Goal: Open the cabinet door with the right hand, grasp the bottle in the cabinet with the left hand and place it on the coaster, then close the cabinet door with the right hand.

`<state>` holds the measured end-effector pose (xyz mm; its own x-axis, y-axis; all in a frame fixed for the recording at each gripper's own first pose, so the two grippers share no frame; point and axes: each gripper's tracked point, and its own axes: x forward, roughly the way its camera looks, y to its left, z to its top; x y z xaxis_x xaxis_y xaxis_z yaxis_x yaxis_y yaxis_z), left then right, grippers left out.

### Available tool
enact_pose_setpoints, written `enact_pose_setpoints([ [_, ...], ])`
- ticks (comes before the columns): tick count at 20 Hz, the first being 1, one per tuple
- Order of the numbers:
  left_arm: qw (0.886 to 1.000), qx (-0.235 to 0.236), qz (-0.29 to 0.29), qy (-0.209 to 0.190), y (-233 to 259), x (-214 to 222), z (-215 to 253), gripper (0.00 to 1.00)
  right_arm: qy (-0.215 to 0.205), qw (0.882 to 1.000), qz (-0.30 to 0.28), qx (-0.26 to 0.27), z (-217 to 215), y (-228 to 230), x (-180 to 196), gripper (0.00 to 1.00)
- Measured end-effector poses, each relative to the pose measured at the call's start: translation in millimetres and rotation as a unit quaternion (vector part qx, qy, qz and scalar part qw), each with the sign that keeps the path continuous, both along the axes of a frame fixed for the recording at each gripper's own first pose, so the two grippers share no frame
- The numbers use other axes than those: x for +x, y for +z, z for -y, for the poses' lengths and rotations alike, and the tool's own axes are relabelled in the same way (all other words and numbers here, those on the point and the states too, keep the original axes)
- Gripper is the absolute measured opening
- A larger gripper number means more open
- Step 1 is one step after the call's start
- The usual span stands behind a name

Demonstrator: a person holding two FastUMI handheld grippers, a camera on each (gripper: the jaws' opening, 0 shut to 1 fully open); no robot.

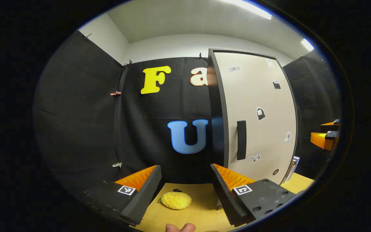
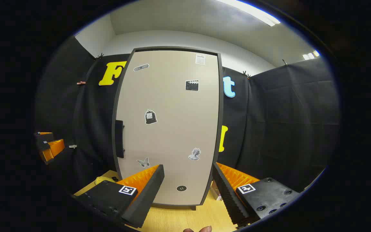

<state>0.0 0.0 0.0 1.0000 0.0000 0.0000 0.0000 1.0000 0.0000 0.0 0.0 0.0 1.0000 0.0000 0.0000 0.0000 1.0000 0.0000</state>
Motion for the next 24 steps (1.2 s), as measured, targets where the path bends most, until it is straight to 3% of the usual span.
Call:
enact_pose_setpoints([
  [17, 1.0, 0.0, -0.001, 0.002, 2, 5, -1, 0.95, 0.0, 1.0, -0.001, 0.001, -7, 1, 4, 0.98],
  [24, 1.0, 0.0, 0.0, 0.0, 2, 14, -9, 0.95, 0.01, 1.0, -0.001, 0.001, -30, 2, 18, 0.98],
])
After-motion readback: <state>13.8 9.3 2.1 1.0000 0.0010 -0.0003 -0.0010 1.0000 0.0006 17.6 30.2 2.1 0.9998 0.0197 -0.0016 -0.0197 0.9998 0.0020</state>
